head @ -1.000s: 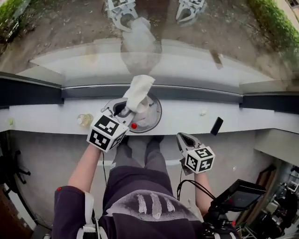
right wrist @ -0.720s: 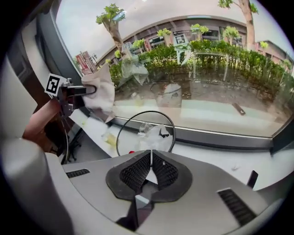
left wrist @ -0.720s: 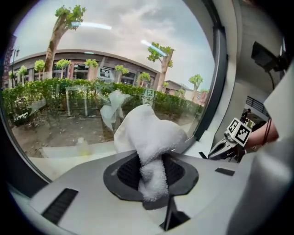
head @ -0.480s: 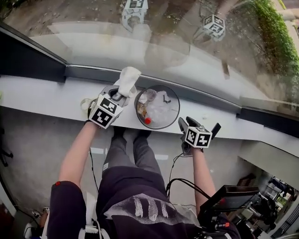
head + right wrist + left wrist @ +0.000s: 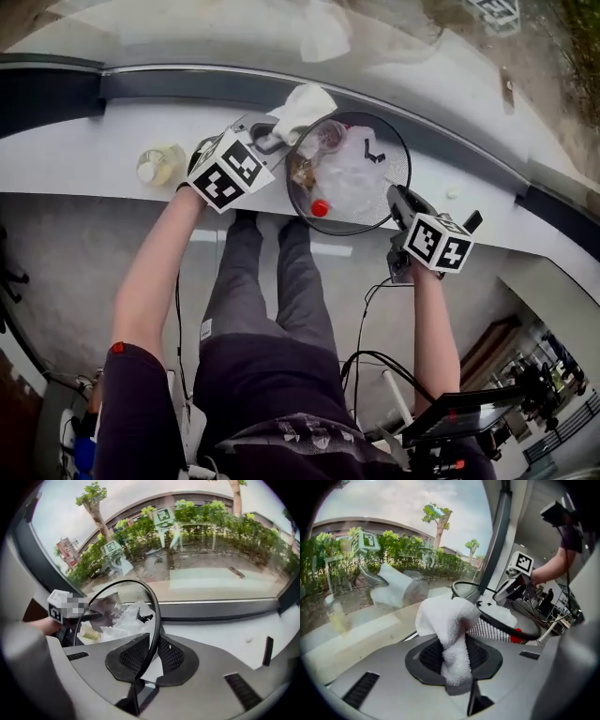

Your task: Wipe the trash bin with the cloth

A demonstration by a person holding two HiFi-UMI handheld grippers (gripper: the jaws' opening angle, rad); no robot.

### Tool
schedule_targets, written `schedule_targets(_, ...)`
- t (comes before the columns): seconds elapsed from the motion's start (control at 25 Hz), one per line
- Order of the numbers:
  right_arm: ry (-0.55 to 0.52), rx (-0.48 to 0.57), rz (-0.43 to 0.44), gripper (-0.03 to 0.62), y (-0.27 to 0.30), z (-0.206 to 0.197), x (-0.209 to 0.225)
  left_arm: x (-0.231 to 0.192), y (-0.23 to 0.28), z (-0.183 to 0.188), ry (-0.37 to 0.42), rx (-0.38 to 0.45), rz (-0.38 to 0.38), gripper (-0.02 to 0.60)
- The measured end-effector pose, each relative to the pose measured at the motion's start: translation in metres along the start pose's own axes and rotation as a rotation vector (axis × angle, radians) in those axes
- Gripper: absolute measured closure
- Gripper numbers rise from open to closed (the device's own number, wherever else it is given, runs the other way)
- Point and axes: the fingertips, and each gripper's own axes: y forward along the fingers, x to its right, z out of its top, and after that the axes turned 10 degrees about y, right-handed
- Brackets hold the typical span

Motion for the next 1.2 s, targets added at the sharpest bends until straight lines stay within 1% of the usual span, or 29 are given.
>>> schedule_targets(0.08,0.142,0.031,-0.001,0.561,-0.002,0.005,0.005,0.009,0.003,-0.006,0.016,0.011,-0.006,0.503)
schedule_targets(0.12,0.184,0.042,0.001,0.568,-0.003,0.008,0.007,0.014,0.001,-0.007,0.016,0.022,-0.003,0.505)
schedule_targets(0.16,0.191,0.049,-0.009,0.569,-0.004,0.009,0.008,0.019,-0.001,-0.006,0.019,0.034,0.003,0.505)
schedule_targets(0.24,0.17,0.047,-0.054,0.577,-0.006,0.011,0.009,0.029,-0.006,-0.007,0.037,0.039,0.015,0.505)
schedule_targets(0.28,0.169,0.04,-0.076,0.577,-0.007,0.012,0.008,0.034,-0.008,-0.009,0.049,0.029,0.021,0.503)
schedule_targets(0.36,0.183,0.026,-0.107,0.577,-0.007,0.014,0.004,0.045,-0.012,-0.021,0.082,-0.015,0.029,0.503)
schedule_targets(0.44,0.219,0.018,-0.122,0.577,-0.007,0.014,0.003,0.062,-0.016,-0.035,0.123,-0.065,0.012,0.503)
schedule_targets(0.52,0.266,0.016,-0.118,0.576,-0.007,0.011,0.004,0.087,-0.018,-0.043,0.147,-0.08,-0.027,0.503)
schedule_targets(0.56,0.276,0.018,-0.12,0.576,-0.007,0.009,0.004,0.1,-0.019,-0.044,0.146,-0.075,-0.045,0.503)
schedule_targets(0.64,0.286,0.016,-0.126,0.577,-0.007,0.004,0.002,0.12,-0.022,-0.045,0.117,-0.055,-0.072,0.503)
schedule_targets(0.72,0.324,-0.011,-0.124,0.577,-0.01,-0.006,0.003,0.135,-0.026,-0.044,0.066,-0.029,-0.089,0.503)
schedule_targets(0.8,0.36,-0.053,-0.116,0.577,-0.012,-0.02,0.005,0.143,-0.027,-0.042,0.036,-0.009,-0.093,0.503)
schedule_targets(0.88,0.389,-0.094,-0.102,0.577,-0.013,-0.035,0.006,0.139,-0.028,-0.044,0.026,-0.002,-0.072,0.503)
schedule_targets(0.92,0.416,-0.109,-0.09,0.577,-0.013,-0.042,0.006,0.131,-0.03,-0.045,0.016,0.001,-0.047,0.503)
schedule_targets(1.04,0.509,-0.105,-0.058,0.574,-0.016,-0.055,0.006,0.087,-0.037,-0.04,-0.02,0.019,0.065,0.503)
schedule_targets(1.12,0.528,-0.082,-0.05,0.572,-0.018,-0.055,0.007,0.052,-0.043,-0.029,-0.026,0.039,0.142,0.503)
schedule_targets(1.2,0.537,-0.07,-0.042,0.572,-0.018,-0.054,0.007,0.024,-0.046,-0.019,-0.012,0.044,0.197,0.503)
